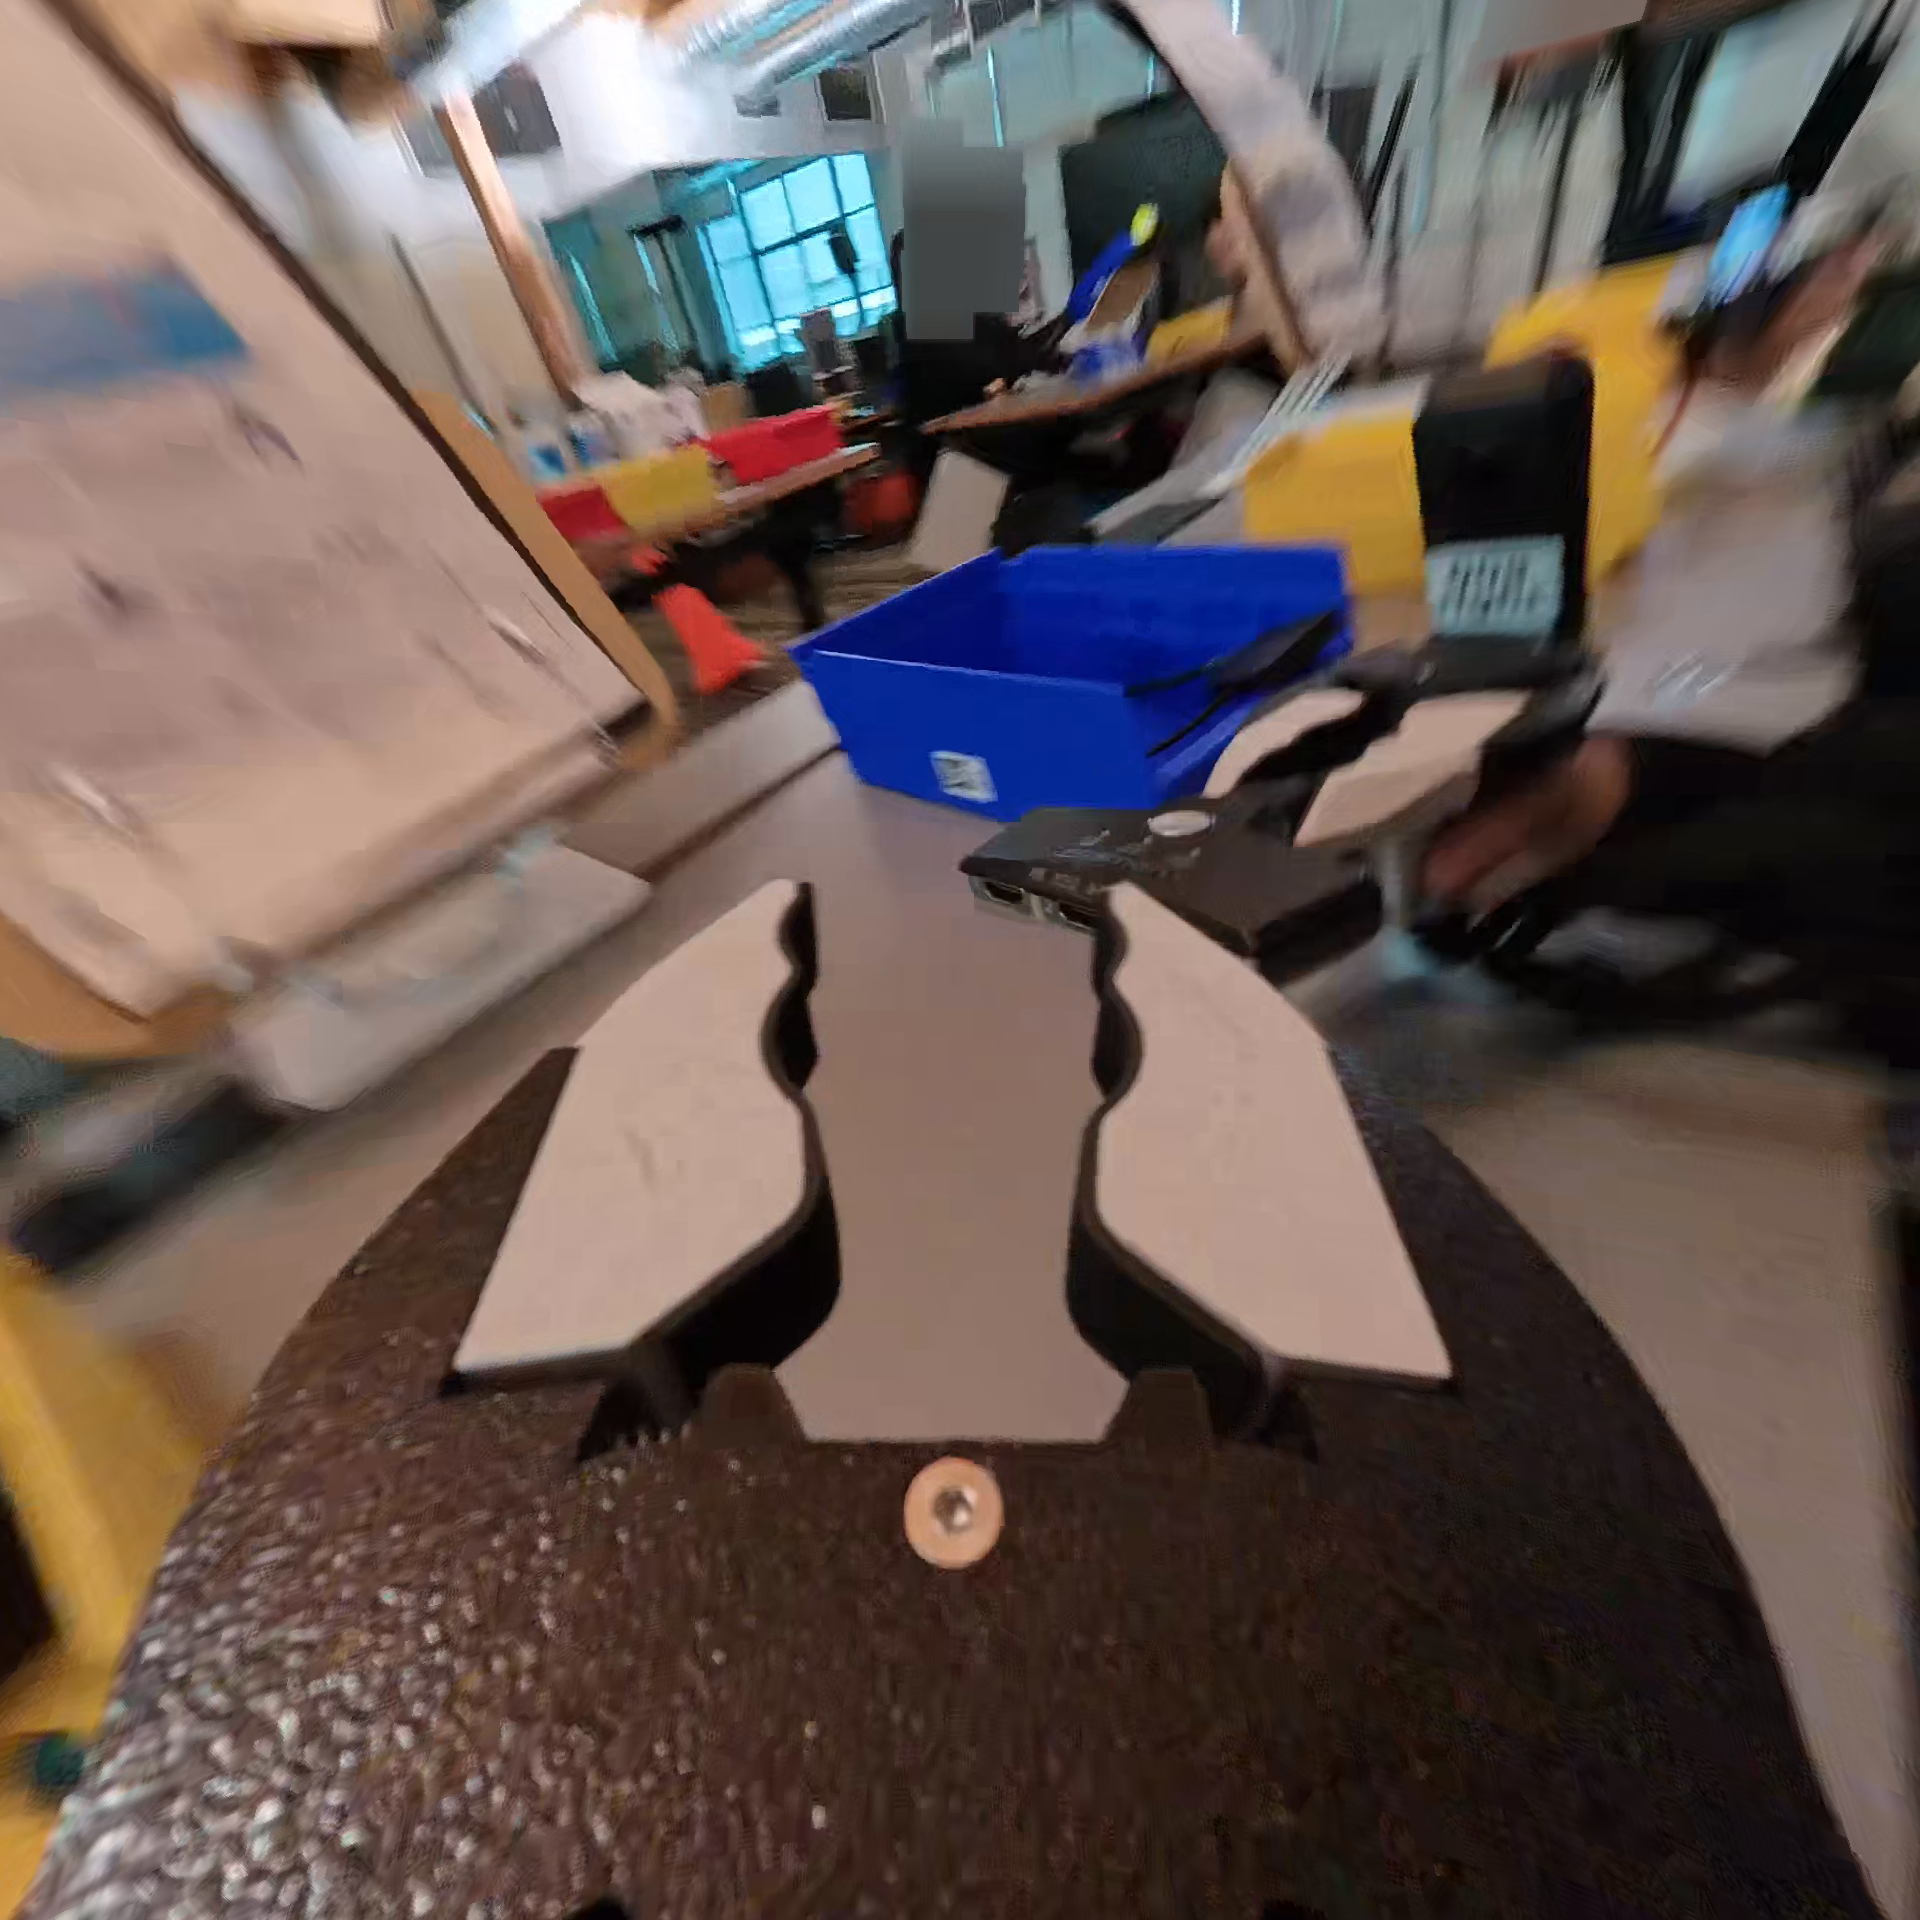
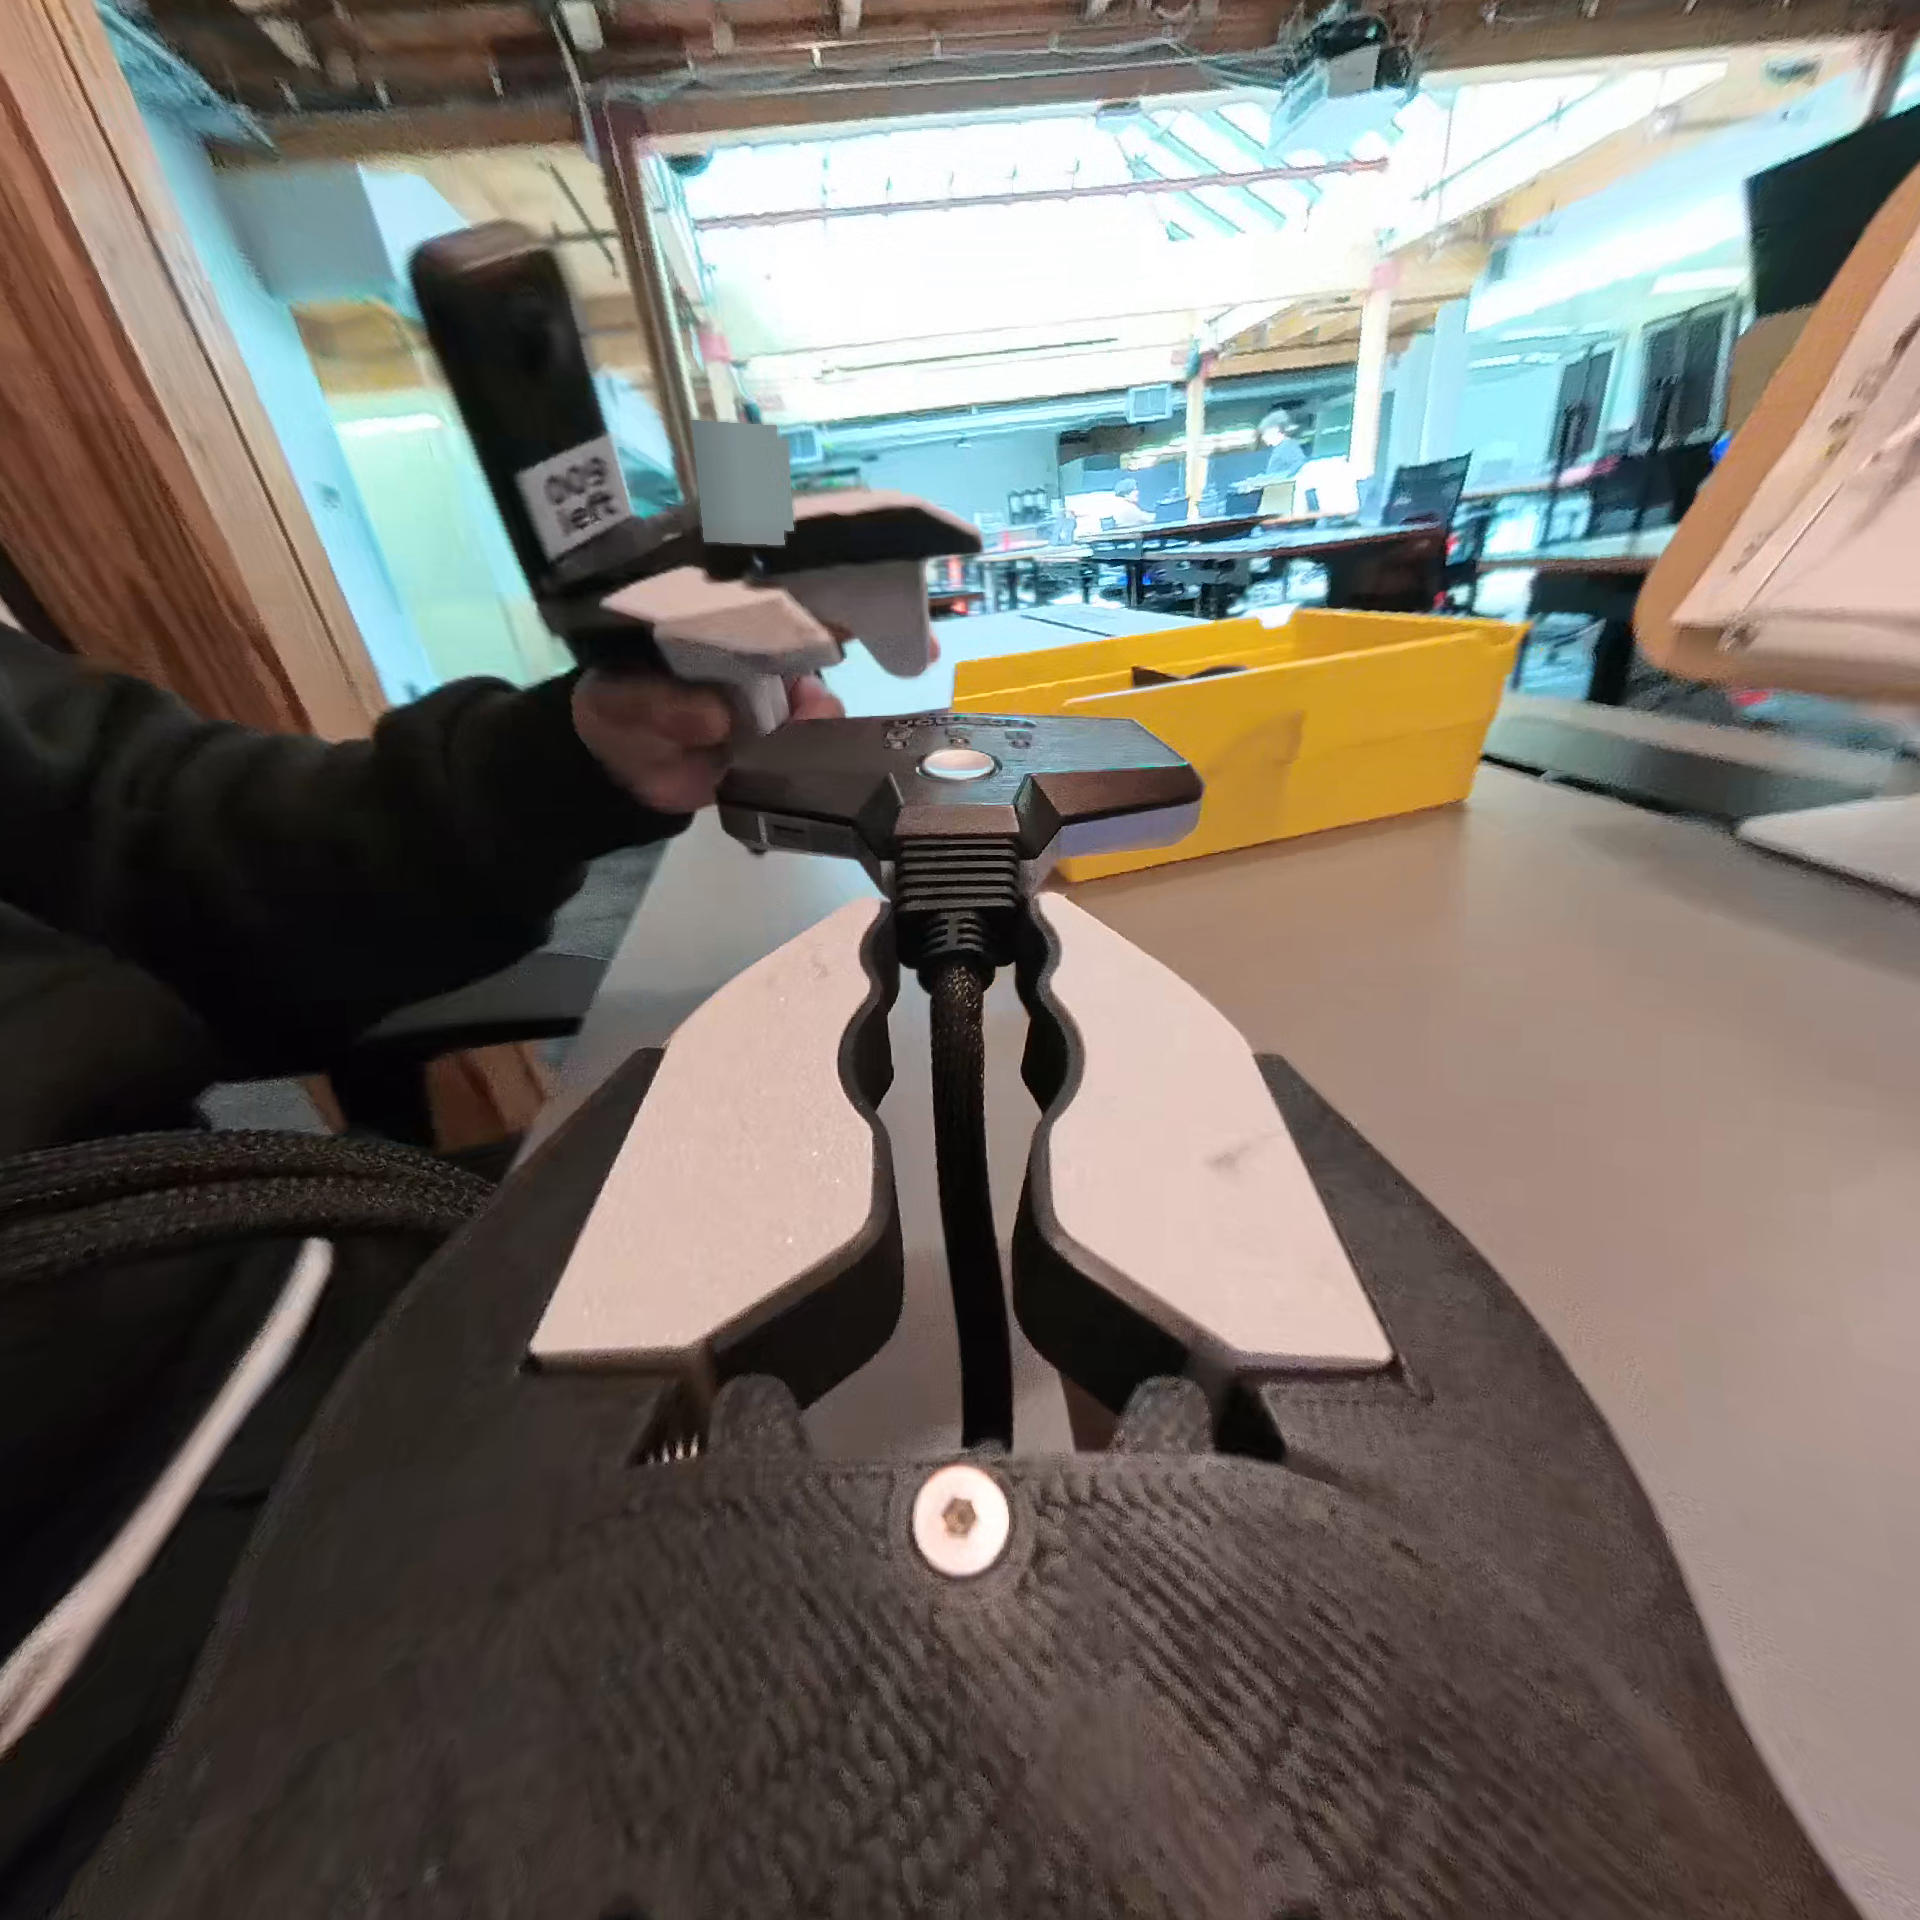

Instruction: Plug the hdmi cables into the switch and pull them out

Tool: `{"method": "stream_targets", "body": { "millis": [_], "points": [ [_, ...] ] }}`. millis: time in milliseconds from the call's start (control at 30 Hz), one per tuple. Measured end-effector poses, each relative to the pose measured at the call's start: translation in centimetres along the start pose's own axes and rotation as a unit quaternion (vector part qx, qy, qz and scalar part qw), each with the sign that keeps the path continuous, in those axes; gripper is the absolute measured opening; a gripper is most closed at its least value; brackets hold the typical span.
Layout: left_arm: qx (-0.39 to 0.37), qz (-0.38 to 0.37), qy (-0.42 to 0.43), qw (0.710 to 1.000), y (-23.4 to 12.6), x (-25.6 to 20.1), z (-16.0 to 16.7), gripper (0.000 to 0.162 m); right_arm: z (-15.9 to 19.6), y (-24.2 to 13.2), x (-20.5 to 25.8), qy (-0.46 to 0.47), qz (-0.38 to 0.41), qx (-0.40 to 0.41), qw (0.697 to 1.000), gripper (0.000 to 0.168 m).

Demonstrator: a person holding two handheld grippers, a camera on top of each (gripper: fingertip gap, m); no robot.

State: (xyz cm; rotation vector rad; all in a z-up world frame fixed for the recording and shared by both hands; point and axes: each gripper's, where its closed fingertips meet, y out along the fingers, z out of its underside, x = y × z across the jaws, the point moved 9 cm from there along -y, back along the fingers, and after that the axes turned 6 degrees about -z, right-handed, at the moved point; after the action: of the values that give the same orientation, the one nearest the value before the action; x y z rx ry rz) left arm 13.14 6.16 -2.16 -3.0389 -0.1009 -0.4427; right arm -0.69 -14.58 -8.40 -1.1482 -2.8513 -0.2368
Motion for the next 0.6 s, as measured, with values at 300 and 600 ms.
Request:
{"method": "stream_targets", "body": {
  "millis": [300, 600],
  "points": [
    [0.023, -0.035, 0.431, 0.901, 2.7, -5.1, 0.4, 0.042, 0.3, 1.0, 0.1, 0.073, -0.059, -0.027, 0.995, 0.022],
    [0.000, -0.083, 0.470, 0.879, 4.7, -5.8, 0.0, 0.029, 0.2, 0.3, -0.2, 0.079, -0.043, -0.110, 0.990, 0.022]
  ]
}}
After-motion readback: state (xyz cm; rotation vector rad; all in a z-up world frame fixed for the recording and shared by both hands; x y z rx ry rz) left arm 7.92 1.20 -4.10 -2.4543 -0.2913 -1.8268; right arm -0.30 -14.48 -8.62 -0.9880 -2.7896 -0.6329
